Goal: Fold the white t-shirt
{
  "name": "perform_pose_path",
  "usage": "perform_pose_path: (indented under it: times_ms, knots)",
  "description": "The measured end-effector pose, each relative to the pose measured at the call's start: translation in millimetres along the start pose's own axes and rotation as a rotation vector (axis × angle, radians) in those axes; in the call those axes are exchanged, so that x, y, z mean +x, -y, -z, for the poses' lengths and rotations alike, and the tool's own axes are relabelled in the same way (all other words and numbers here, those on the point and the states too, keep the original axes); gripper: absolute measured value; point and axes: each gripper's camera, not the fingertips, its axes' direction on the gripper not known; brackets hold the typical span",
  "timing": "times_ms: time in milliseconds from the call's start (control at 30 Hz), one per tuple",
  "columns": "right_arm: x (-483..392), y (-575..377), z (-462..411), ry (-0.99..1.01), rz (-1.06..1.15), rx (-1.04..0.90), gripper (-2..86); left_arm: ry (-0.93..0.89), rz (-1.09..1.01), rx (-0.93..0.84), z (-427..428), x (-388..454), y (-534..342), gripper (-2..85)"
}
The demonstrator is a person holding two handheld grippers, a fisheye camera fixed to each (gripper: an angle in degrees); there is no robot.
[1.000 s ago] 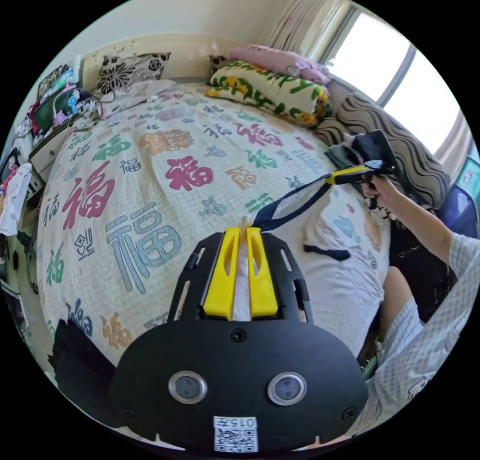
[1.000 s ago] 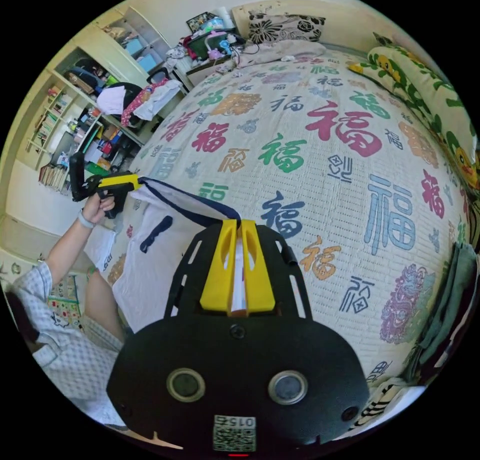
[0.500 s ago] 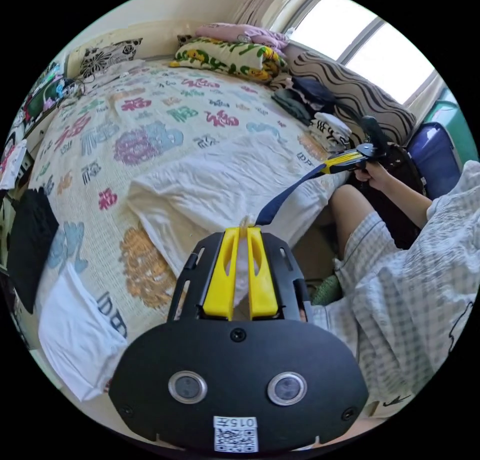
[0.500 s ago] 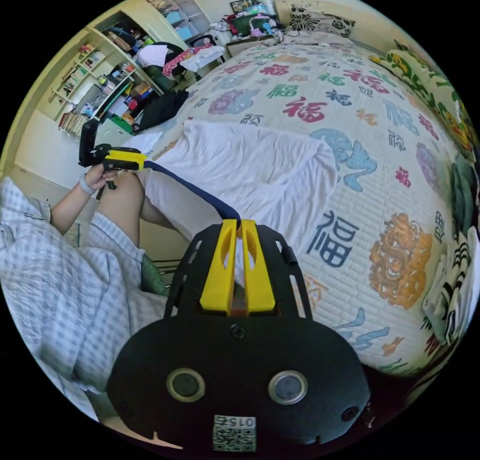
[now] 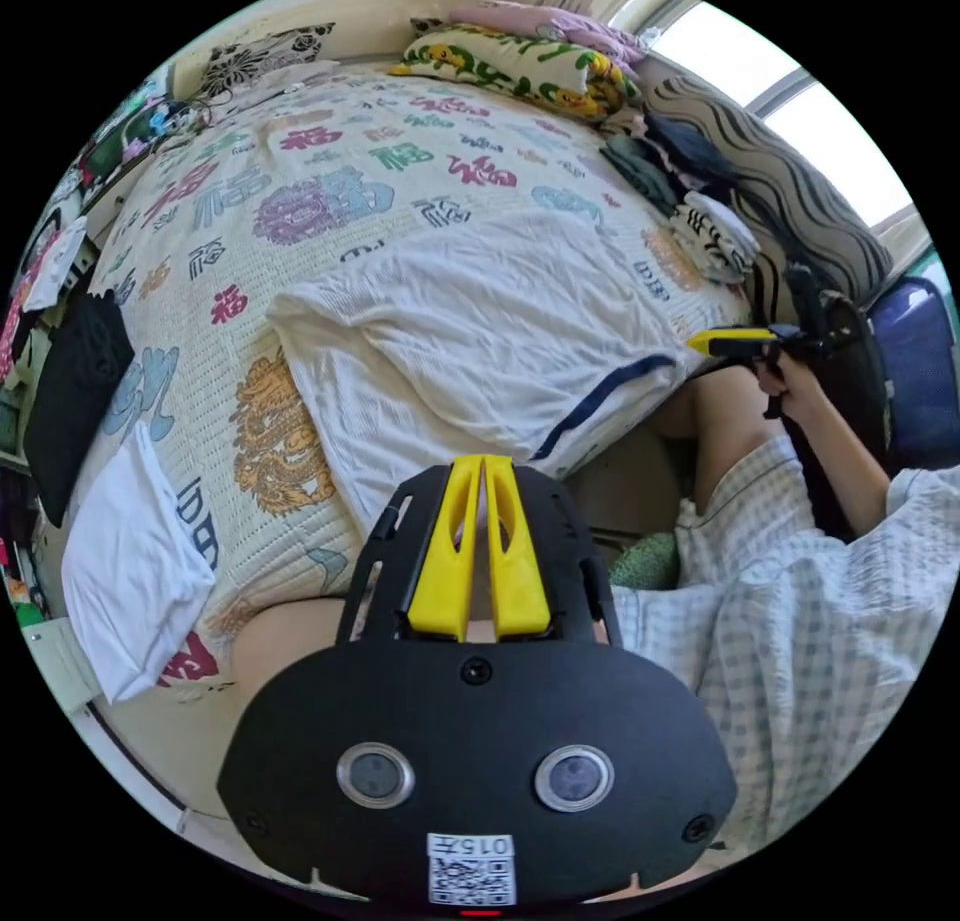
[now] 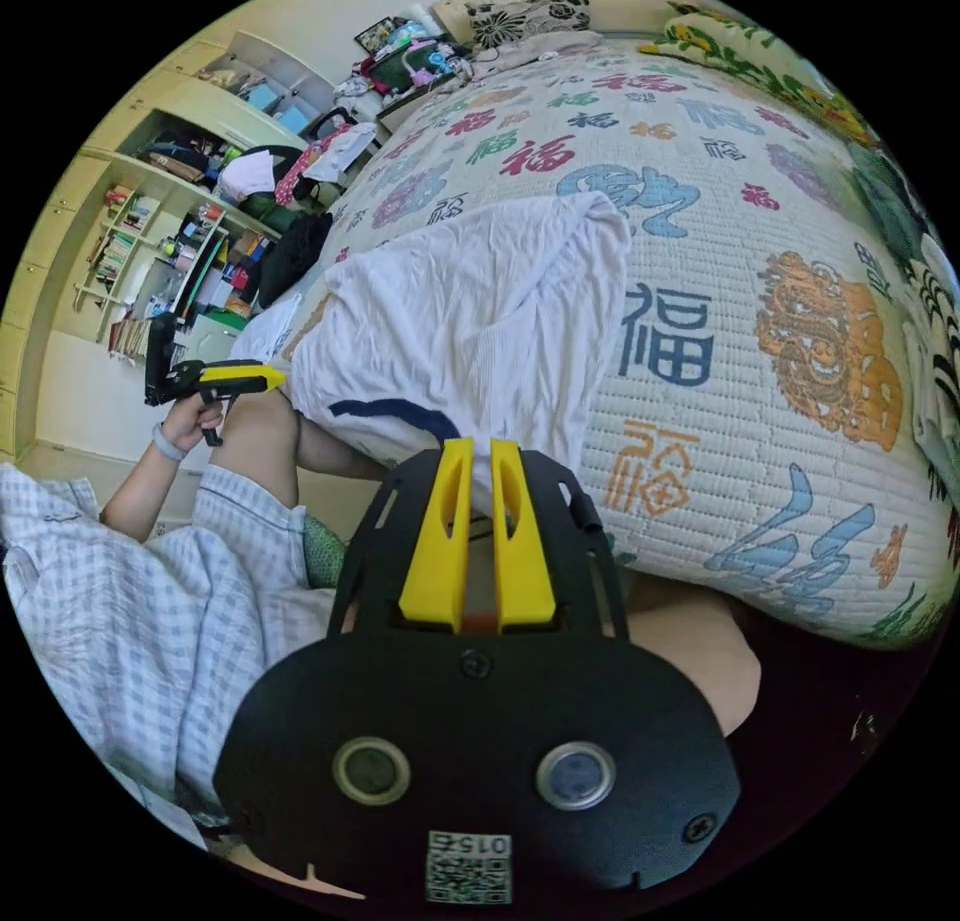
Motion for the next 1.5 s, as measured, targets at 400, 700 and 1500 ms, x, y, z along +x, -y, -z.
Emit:
perform_pose_path:
  times_ms: [400,700,1500]
  knots:
    - [10,-3,-10,0.028,0.045,-0.031,-0.5,0.06,-0.073,-0.271,-75,31,3,-0.7]
    - [35,-13,-13,-0.039,0.044,-0.158,0.5,-0.019,0.116,-0.148,-30,-24,-39,0.3]
    - [210,129,23,0.249,-0.339,0.121,0.7,-0.392,0.686,0.348,-33,-267,-71,-0.1]
